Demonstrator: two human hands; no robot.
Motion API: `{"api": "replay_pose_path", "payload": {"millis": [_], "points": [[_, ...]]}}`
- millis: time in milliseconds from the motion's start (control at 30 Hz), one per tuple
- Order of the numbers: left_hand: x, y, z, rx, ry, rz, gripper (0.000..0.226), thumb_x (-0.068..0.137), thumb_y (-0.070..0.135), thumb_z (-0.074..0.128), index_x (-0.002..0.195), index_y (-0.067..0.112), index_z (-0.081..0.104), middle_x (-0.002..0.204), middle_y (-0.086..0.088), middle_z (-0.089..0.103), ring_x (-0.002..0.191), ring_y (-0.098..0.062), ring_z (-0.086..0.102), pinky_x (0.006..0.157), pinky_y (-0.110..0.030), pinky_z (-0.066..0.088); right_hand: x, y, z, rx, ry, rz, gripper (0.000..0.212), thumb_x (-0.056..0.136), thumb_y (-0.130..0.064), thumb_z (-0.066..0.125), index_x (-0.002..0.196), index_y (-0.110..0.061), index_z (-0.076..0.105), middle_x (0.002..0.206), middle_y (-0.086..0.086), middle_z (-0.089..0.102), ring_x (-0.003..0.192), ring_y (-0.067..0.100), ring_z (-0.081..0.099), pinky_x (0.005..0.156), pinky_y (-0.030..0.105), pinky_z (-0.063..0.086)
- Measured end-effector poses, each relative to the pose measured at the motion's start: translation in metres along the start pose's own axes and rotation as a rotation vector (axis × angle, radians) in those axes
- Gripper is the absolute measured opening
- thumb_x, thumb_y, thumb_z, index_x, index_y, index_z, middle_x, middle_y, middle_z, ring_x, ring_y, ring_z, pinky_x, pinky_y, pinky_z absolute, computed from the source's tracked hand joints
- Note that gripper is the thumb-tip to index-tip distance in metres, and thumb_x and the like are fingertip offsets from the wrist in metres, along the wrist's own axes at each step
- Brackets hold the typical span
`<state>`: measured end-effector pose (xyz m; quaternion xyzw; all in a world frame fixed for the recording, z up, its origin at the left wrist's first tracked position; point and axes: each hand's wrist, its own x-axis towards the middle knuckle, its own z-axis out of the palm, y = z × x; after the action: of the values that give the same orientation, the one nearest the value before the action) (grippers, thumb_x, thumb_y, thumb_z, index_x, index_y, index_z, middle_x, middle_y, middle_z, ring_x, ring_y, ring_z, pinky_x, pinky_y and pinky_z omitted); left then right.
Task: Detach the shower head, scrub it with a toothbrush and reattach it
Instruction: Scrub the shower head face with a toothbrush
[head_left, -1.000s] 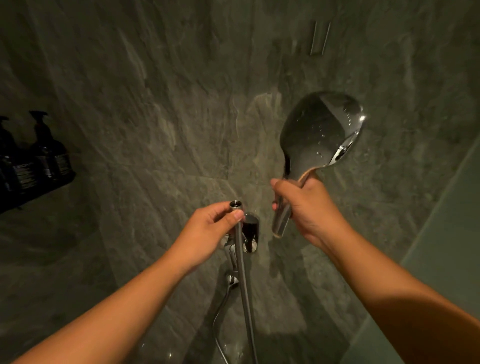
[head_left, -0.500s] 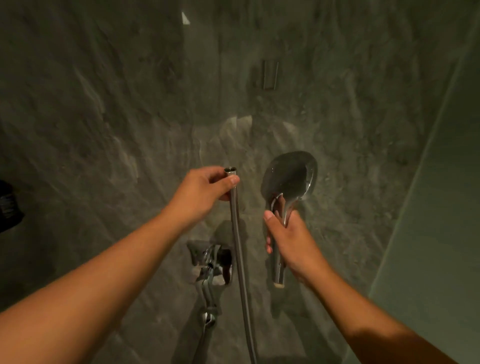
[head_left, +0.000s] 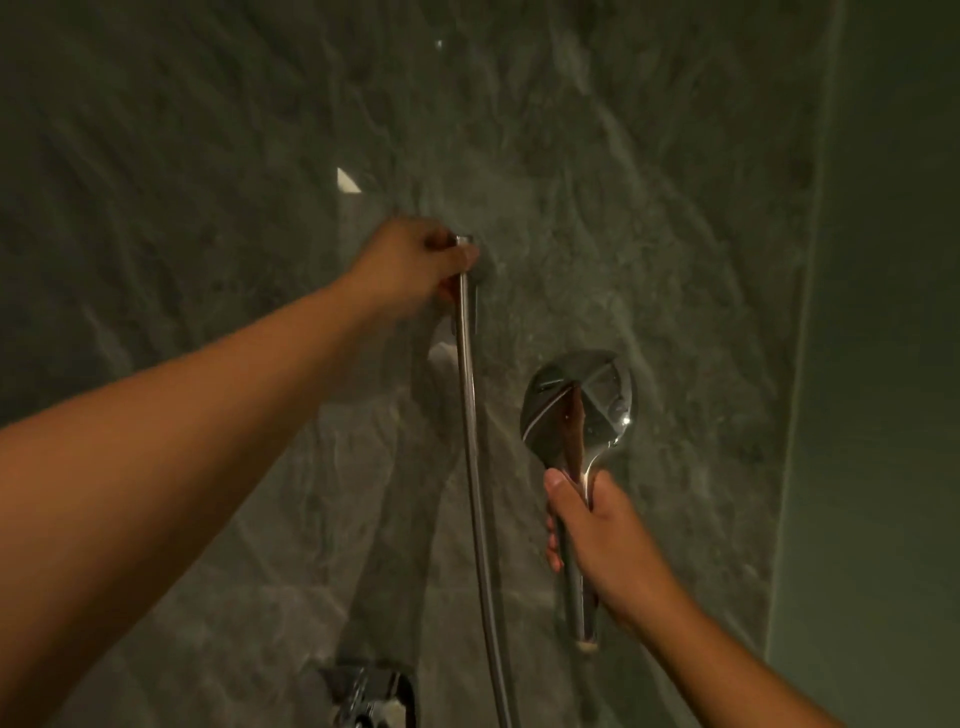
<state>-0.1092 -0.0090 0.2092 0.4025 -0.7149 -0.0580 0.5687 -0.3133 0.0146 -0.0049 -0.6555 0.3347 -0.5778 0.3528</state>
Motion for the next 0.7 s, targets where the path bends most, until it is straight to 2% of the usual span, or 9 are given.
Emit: {"api": "replay_pose_path", "payload": {"millis": [67, 200, 300, 367, 433, 533, 567, 667, 700], "points": [[0.021, 0.006, -0.004, 0.009, 0.012, 0.010, 0.022, 0.087, 0.019, 0.068, 0.085, -0.003, 0.068, 0.084, -0.027, 0.066, 0.076, -0.035, 0.068, 0.077, -0.047, 0.057, 0.008, -0.003, -0.003, -0.004, -0.014, -0.010, 0.029, 0.094, -0.037, 0.054, 0.081, -0.012, 0.049, 0.057, -0.001, 0.056, 0.048, 0.017, 0.054, 0.050, 0.030, 0.048], [0.045, 0.012, -0.007, 0.011, 0.037, 0.045, 0.017, 0.087, 0.017, 0.069, 0.071, 0.013, 0.066, 0.065, -0.004, 0.065, 0.052, -0.002, 0.064, 0.052, -0.018, 0.051, 0.020, -0.006, -0.005, 0.012, -0.021, -0.030, 0.027, 0.093, -0.036, 0.056, 0.081, -0.013, 0.049, 0.057, 0.000, 0.055, 0.048, 0.017, 0.053, 0.049, 0.030, 0.047], [0.053, 0.009, -0.009, 0.002, 0.056, 0.041, 0.020, 0.086, 0.014, 0.070, 0.068, 0.016, 0.065, 0.055, 0.007, 0.063, 0.046, 0.003, 0.061, 0.047, -0.012, 0.047, 0.024, -0.009, -0.004, 0.028, -0.021, -0.029, 0.029, 0.093, -0.036, 0.056, 0.083, -0.010, 0.048, 0.058, 0.002, 0.054, 0.048, 0.017, 0.053, 0.049, 0.029, 0.048], [0.055, 0.003, -0.007, -0.014, 0.050, 0.034, 0.017, 0.086, 0.015, 0.071, 0.070, 0.015, 0.066, 0.063, 0.001, 0.067, 0.055, -0.003, 0.066, 0.056, -0.021, 0.054, 0.025, -0.011, -0.004, 0.036, -0.017, -0.020, 0.029, 0.093, -0.035, 0.056, 0.083, -0.009, 0.049, 0.058, 0.003, 0.055, 0.048, 0.017, 0.053, 0.049, 0.029, 0.048], [0.053, -0.006, -0.003, -0.003, 0.016, 0.024, 0.012, 0.085, 0.017, 0.072, 0.077, 0.008, 0.069, 0.079, -0.018, 0.070, 0.072, -0.021, 0.070, 0.073, -0.037, 0.060, 0.027, -0.012, -0.002, 0.043, -0.015, -0.027, 0.030, 0.093, -0.034, 0.057, 0.081, -0.008, 0.050, 0.057, 0.004, 0.055, 0.047, 0.017, 0.054, 0.048, 0.029, 0.048], [0.042, -0.018, 0.003, 0.046, -0.007, 0.022, 0.021, 0.082, 0.023, 0.073, 0.088, 0.004, 0.071, 0.093, -0.028, 0.070, 0.080, -0.036, 0.069, 0.084, -0.051, 0.055, 0.027, -0.012, 0.000, 0.058, -0.007, -0.037, 0.030, 0.093, -0.034, 0.058, 0.078, -0.008, 0.052, 0.058, 0.005, 0.056, 0.048, 0.019, 0.055, 0.048, 0.030, 0.047], [0.039, -0.022, 0.004, 0.081, -0.005, 0.035, 0.022, 0.081, 0.026, 0.073, 0.090, 0.006, 0.072, 0.092, -0.024, 0.072, 0.081, -0.034, 0.070, 0.083, -0.047, 0.056, 0.027, -0.012, 0.001, 0.064, -0.004, -0.036, 0.030, 0.093, -0.033, 0.058, 0.078, -0.008, 0.052, 0.058, 0.005, 0.057, 0.048, 0.018, 0.055, 0.047, 0.028, 0.047], [0.031, -0.032, 0.004, 0.138, -0.005, 0.076, 0.009, 0.080, 0.030, 0.075, 0.085, 0.022, 0.073, 0.076, 0.007, 0.072, 0.070, 0.000, 0.066, 0.071, -0.018, 0.052, 0.028, -0.008, 0.004, 0.101, 0.009, -0.025, 0.029, 0.094, -0.031, 0.057, 0.076, -0.009, 0.052, 0.058, 0.005, 0.056, 0.047, 0.019, 0.054, 0.045, 0.028, 0.047], [0.028, -0.035, 0.004, 0.157, -0.007, 0.081, 0.008, 0.081, 0.031, 0.075, 0.084, 0.024, 0.073, 0.075, 0.010, 0.070, 0.066, 0.005, 0.063, 0.067, -0.014, 0.050, 0.028, -0.007, 0.006, 0.107, 0.009, -0.022, 0.029, 0.094, -0.031, 0.057, 0.075, -0.008, 0.051, 0.058, 0.006, 0.056, 0.047, 0.019, 0.053, 0.045, 0.029, 0.046]]}}
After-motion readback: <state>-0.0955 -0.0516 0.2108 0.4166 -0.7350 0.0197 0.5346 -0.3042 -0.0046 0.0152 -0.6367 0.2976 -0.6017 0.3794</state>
